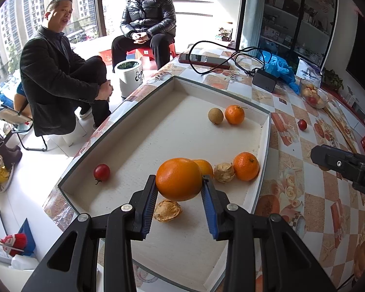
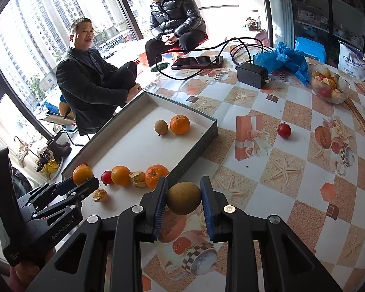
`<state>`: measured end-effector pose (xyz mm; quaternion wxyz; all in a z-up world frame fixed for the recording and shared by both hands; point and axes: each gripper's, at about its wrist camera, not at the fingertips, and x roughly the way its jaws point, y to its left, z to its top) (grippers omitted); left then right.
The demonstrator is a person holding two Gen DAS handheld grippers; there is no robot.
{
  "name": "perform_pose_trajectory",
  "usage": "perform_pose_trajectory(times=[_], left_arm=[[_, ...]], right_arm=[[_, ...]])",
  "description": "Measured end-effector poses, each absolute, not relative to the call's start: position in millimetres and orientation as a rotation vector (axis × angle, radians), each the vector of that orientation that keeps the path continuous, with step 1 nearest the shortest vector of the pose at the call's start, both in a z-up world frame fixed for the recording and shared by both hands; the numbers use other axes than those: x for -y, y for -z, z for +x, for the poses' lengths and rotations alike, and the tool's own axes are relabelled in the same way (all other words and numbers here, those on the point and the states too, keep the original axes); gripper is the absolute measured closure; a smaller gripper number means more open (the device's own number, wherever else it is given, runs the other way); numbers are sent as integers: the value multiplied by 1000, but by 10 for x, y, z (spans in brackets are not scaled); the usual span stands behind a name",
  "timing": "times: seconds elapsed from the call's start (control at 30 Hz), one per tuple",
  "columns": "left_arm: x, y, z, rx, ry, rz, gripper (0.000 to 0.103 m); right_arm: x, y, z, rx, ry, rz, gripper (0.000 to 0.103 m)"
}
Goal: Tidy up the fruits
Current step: 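Lower and open the left tool on the orange while the right tool releases the yellow fruit in the tray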
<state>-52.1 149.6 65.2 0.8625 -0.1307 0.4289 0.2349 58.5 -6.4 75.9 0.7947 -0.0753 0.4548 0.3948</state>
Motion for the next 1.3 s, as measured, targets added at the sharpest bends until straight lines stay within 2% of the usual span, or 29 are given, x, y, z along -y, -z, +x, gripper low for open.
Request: perform_pose_trajectory(times=[1.3], left_arm=[[-1855,-427,-203,-956,-546,-287,64]], right_arm=[[-757,-461,878,-1148,-983,-115,74]])
